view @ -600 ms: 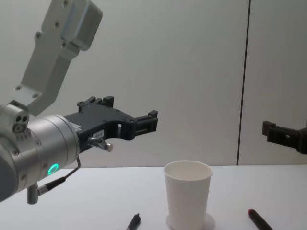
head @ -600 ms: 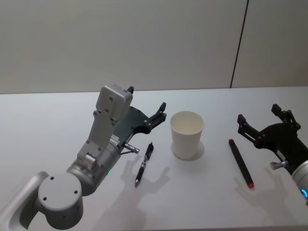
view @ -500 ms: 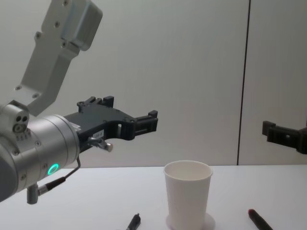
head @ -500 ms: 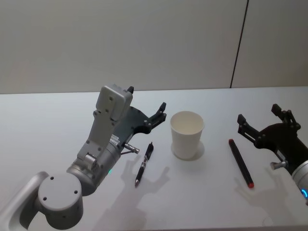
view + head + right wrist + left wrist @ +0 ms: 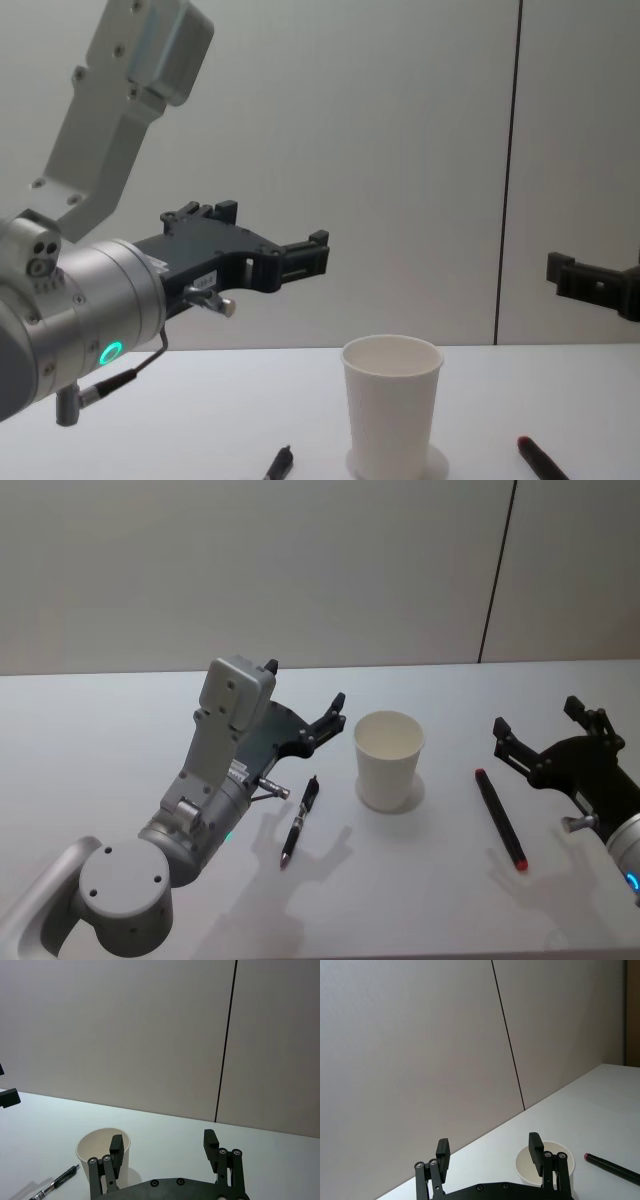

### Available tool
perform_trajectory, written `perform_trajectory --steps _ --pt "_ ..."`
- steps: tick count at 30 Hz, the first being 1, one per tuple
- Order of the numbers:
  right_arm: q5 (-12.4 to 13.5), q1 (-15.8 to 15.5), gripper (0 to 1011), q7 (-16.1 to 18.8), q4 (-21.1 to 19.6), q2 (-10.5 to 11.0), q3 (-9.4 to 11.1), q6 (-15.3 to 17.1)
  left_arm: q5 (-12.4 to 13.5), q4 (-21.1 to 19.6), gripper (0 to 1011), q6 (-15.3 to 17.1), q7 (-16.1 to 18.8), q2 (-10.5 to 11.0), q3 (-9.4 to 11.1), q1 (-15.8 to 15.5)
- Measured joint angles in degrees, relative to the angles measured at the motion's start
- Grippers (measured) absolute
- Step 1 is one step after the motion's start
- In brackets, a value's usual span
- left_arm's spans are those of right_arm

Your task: Place the pen into the pen holder.

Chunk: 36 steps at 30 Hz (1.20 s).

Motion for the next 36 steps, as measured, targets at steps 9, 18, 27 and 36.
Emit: perform_trajectory --steps 9,18,27,36 --pt "0.0 0.0 1001 0.0 0.0 0.0 0.0 0.0 0.0 0.0 1003 0.0 0.0 0.0 0.0 0.0" --pt "0.0 0.0 1001 0.0 0.0 0.0 0.0 0.0 0.0 0.0 1003 0.0 0.0 0.0 0.0 0.0" --pt "0.0 0.0 1001 0.0 0.0 0.0 0.0 0.0 0.0 0.0 1003 0.0 0.0 0.0 0.0 0.0" --pt "-0.04 0.66 1001 -0.35 0.29 -0.56 -0.01 0.87 0.0 0.0 1003 0.0 0.0 0.0 0.0 0.0"
